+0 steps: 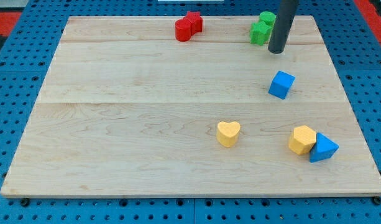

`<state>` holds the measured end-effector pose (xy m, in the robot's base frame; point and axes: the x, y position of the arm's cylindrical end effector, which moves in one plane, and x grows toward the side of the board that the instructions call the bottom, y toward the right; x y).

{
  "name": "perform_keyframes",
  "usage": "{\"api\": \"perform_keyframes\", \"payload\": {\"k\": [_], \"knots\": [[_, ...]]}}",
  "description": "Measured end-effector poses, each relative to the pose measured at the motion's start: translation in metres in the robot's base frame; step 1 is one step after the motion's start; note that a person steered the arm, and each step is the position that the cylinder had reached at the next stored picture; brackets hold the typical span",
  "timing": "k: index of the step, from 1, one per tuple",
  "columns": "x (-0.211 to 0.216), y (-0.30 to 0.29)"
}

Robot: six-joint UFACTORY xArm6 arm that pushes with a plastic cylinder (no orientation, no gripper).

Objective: Move the blue triangle towards the blue cube

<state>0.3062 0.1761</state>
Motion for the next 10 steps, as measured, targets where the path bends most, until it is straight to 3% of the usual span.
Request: {"api": "perform_keyframes", "payload": {"k": [1,3,5,7,8,10], "knots": [[0.000,0.000],[0.022,0.069],[0.113,0.093],[0.285,0.099],[0.303,0.082],[0.260,0.054]]}}
